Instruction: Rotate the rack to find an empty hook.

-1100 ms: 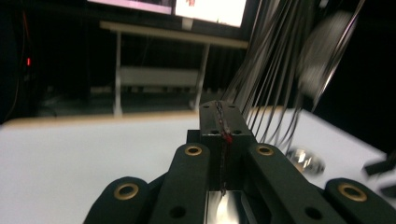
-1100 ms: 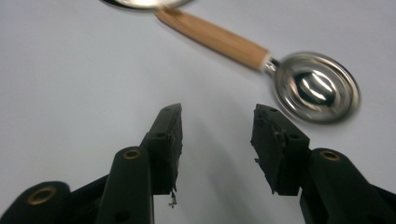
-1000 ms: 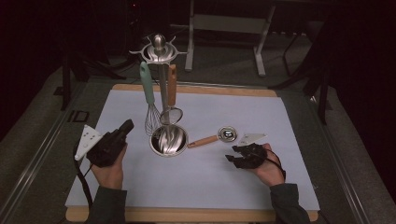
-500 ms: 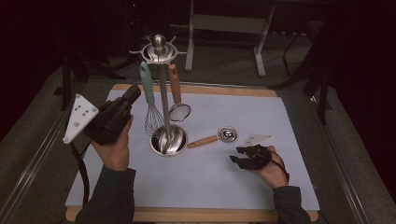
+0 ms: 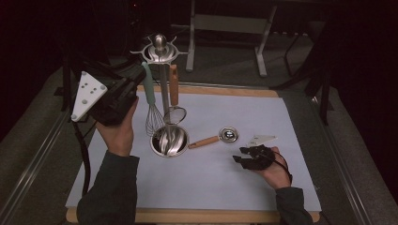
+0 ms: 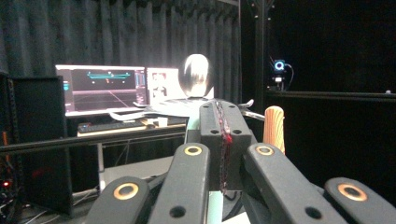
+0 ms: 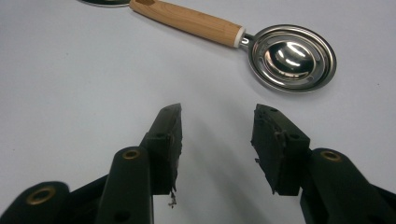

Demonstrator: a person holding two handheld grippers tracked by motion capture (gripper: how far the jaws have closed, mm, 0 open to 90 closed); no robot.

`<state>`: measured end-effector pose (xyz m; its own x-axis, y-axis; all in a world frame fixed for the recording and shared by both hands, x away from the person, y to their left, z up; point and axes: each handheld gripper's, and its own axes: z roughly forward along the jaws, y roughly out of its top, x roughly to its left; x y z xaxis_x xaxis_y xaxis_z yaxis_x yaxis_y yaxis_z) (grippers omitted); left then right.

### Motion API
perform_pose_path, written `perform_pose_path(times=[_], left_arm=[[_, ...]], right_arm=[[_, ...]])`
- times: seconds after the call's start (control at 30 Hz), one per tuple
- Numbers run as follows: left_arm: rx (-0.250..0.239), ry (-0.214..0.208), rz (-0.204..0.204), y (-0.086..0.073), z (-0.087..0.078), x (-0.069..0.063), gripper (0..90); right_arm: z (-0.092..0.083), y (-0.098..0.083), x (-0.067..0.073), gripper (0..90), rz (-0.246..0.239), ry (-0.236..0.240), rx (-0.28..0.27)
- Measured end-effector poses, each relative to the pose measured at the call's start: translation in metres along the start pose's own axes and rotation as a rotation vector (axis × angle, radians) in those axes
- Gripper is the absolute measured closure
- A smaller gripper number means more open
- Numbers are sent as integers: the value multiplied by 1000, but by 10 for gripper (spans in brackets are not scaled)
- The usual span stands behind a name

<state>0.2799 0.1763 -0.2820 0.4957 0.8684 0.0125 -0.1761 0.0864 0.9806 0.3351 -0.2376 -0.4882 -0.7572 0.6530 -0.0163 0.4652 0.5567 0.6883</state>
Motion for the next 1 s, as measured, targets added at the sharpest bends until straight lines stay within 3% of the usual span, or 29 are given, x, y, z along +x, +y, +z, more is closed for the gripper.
perform_pose_path(times=[0.23, 0.53, 1.0], left_arm=[[16, 27, 48, 1, 0, -1, 897], [24, 66, 38, 2, 0, 9, 897], [62, 126, 63, 6, 9, 24, 897]], right_arm=[[1, -1, -1, 526, 0, -4, 6], [2, -2, 0, 526, 0, -9, 11], [3, -3, 0, 525, -7, -21, 24]])
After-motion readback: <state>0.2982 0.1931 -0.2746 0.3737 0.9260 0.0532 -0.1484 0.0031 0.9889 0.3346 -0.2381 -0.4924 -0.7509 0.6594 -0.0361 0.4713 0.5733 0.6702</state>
